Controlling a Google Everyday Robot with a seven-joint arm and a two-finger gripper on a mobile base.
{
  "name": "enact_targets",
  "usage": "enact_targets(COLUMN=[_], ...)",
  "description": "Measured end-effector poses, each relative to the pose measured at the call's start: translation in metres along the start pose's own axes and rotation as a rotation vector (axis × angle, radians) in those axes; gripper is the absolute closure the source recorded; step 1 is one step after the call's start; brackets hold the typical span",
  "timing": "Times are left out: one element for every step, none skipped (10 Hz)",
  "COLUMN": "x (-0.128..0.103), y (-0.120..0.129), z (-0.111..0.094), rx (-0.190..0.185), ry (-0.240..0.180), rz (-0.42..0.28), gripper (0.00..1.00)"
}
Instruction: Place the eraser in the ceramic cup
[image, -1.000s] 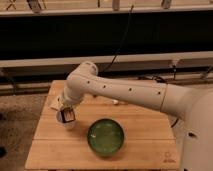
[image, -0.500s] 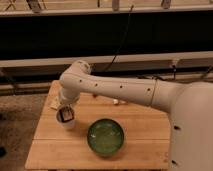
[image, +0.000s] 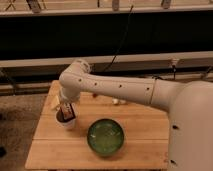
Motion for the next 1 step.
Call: enact_targets(x=[0.0019], y=[-0.0035], z=[0.0021], rx=[0.002], ry=[0.001], rz=[-0.007], gripper=[0.22])
